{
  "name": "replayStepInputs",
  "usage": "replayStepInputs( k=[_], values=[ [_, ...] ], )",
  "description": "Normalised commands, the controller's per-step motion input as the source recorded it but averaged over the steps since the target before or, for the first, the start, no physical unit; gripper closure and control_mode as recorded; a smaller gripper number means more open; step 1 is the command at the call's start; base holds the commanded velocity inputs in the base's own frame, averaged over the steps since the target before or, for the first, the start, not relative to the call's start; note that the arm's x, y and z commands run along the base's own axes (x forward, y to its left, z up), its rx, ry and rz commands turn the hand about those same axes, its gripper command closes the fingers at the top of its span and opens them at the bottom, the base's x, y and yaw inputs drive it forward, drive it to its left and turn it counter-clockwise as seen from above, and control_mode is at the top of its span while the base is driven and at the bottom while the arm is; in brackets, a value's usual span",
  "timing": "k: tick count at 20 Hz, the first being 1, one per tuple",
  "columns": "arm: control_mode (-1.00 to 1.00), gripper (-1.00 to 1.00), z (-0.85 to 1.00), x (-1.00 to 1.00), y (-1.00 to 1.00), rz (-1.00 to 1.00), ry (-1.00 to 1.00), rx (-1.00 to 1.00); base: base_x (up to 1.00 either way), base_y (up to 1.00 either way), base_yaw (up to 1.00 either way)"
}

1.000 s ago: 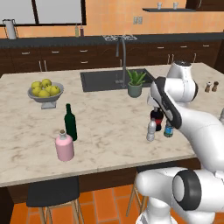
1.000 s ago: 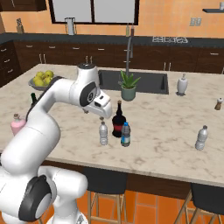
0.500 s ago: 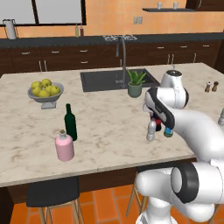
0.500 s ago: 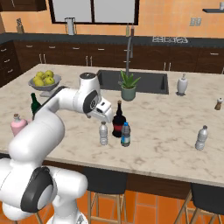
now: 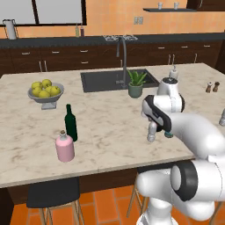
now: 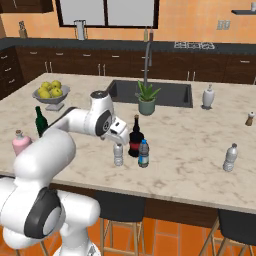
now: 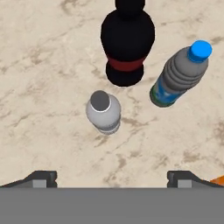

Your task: Move the plastic bottles in the middle to the plastics group, and the glass bottles in the middle to the glass group.

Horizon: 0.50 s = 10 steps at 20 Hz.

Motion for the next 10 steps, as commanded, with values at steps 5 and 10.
replayStepInputs(
  k=[5, 10],
  values=[
    [-1.0, -1.0, -0.37, 0.09, 0.0, 0.01, 0.01, 0.0, 0.0, 0.0, 0.0],
    [-1.0, -1.0, -0.06, 0.28, 0.0, 0.01, 0.07, -0.01, 0.0, 0.0, 0.0]
  ],
)
